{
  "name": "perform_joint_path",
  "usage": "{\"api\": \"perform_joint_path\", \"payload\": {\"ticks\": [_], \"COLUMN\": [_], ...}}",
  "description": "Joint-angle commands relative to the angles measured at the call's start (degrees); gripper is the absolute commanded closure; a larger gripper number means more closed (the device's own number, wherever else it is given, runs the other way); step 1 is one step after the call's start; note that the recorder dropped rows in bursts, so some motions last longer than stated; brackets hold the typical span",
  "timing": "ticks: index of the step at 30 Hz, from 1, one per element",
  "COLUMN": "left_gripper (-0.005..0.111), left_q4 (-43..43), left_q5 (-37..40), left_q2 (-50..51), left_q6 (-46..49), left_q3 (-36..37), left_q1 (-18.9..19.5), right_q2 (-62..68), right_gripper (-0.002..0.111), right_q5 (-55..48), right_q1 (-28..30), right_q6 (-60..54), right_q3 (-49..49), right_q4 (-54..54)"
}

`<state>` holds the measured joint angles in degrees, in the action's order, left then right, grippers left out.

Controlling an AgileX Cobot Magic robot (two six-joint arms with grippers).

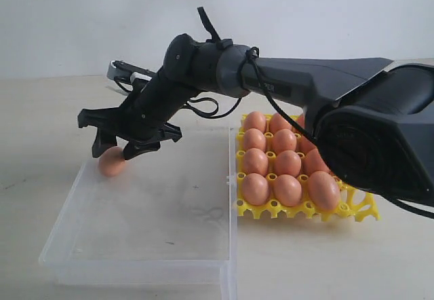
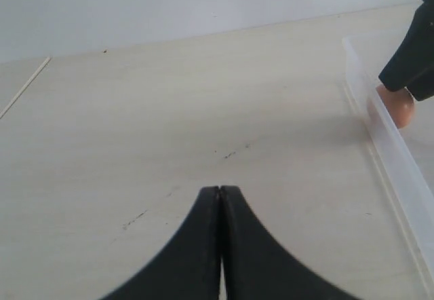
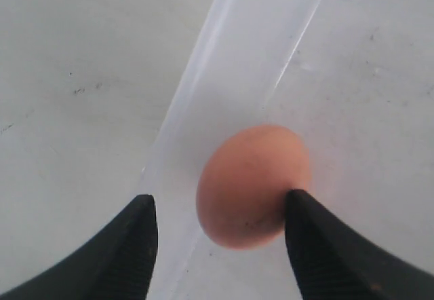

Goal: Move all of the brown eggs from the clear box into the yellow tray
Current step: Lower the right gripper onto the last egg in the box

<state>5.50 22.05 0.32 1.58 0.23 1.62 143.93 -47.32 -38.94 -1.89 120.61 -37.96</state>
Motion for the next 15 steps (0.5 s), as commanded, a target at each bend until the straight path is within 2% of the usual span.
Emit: {"api": "perform_joint_path", "payload": {"ticks": [1,12,14,15], "left_gripper": [0.107,0.107,0.107,0.107], "left_q4": [-0.1,-0.1,-0.1,-0.1], "left_q5": [-0.4,-0.4,-0.4,-0.4], "left_q2": [-0.3,-0.3,-0.3,-0.3], "left_q6": [-0.3,-0.3,-0.3,-0.3], "left_q3": [-0.2,-0.2,-0.2,-0.2], "left_q1": [0.1,0.1,0.1,0.1], "right_q2": [0.6,2.9,3.1,3.1], "right_gripper": [0.053,0.053,0.058,0.066], "right_q5": [1.2,4.6,4.7,4.7], "right_q1": [0.0,0.0,0.0,0.0], "right_q6": [0.0,1.1,0.5,-0.1], "right_q3": [0.4,0.4,0.4,0.4], "right_q4": [0.3,0.6,0.8,1.1]}}
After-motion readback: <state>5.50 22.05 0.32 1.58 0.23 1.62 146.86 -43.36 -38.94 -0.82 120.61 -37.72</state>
